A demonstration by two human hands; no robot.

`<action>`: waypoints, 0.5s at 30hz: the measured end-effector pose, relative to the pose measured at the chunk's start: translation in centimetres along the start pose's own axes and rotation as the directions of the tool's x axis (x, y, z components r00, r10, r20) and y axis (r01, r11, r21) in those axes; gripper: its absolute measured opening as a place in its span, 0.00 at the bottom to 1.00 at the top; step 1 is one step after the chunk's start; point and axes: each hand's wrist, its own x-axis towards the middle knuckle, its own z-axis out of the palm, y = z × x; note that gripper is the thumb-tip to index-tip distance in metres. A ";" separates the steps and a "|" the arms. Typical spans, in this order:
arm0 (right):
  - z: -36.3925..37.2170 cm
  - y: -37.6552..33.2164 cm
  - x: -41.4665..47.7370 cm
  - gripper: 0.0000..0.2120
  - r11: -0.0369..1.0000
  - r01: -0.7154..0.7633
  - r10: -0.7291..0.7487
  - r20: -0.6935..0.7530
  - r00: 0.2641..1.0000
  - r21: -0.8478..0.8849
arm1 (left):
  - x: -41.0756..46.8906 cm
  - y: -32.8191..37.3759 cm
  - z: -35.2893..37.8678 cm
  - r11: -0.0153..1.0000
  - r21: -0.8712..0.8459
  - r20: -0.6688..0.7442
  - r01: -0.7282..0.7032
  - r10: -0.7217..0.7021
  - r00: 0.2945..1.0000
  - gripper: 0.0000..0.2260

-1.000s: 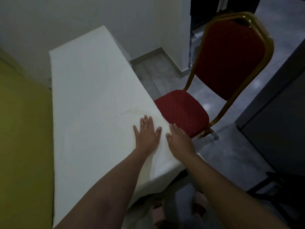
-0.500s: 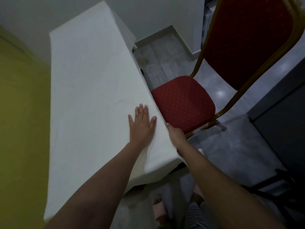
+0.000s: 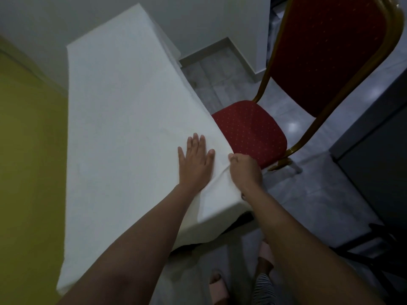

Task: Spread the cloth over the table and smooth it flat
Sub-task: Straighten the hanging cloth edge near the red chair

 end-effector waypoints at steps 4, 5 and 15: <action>-1.5 2.2 1.3 0.20 0.996 -0.065 0.063 -0.030 0.998 -0.067 | 0.1 2.4 0.3 0.998 0.020 0.020 -0.055 0.055 0.998 0.26; -1.7 3.1 1.9 0.20 0.994 -0.092 0.090 -0.029 0.996 -0.066 | -0.1 2.9 0.3 0.997 0.028 0.036 -0.078 0.077 0.996 0.26; -2.8 4.2 1.5 0.25 0.968 -0.245 0.242 0.049 0.969 0.056 | -2.7 0.9 0.1 0.992 -0.043 0.042 -0.116 0.118 0.992 0.26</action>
